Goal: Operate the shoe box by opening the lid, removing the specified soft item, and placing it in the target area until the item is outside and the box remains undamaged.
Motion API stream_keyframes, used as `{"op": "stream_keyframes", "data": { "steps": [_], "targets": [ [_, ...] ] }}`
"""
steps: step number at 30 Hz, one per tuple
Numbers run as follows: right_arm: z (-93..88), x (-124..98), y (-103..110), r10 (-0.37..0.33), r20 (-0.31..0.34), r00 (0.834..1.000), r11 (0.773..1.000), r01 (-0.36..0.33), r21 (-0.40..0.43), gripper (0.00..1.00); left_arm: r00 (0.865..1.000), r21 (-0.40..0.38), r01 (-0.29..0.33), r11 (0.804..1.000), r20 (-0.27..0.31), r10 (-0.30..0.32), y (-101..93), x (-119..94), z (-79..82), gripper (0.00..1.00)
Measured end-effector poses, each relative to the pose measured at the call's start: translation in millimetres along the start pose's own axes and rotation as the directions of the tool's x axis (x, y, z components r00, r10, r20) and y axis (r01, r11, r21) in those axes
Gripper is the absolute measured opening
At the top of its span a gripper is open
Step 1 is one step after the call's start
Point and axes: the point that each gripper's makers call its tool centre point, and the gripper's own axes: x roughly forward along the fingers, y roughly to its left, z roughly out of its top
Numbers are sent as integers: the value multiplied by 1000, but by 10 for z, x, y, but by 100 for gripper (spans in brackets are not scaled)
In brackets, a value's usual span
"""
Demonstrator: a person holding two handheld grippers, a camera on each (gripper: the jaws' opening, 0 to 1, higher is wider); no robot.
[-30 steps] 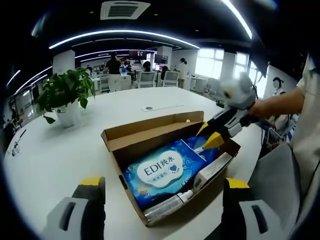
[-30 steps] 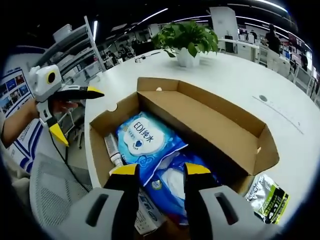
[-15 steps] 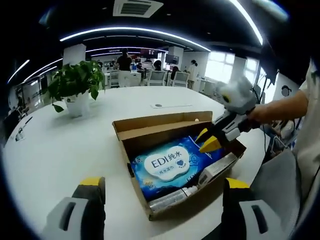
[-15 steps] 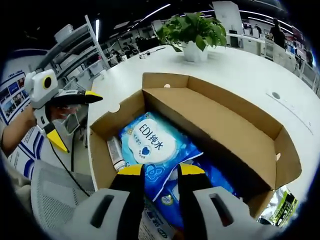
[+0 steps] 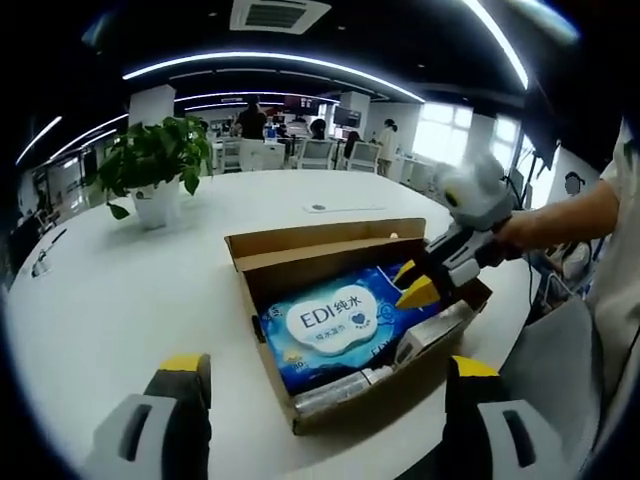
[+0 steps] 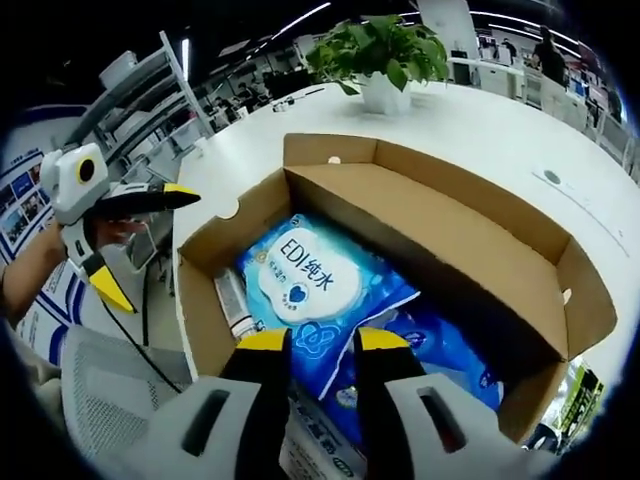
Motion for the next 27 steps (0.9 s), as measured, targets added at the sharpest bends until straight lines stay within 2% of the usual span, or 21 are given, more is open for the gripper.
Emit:
{"op": "stream_keyframes", "data": {
  "steps": [11,16,17,18,27],
  "targets": [
    [-76,197,-38,4,-26,1000,999,-3,52,26,1000,2,5,1000,11,-5,-33,-4,10,98],
    [-73,225,-117,-15,-22,1000,997,17,72,20,1000,-7,-2,1000,20,3,-23,-34,6,98],
    [-70,221,-148,-25,-22,999,996,26,82,17,1000,-10,-3,1000,18,3,-27,-35,3,97],
    [-63,213,-200,-50,-19,999,997,52,66,8,1000,-12,-4,1000,17,4,-31,-36,0,97],
    [-14,92,-136,-35,4,999,996,35,80,3,1000,-12,-1,1000,15,1,-83,-40,2,97]
  ]
}}
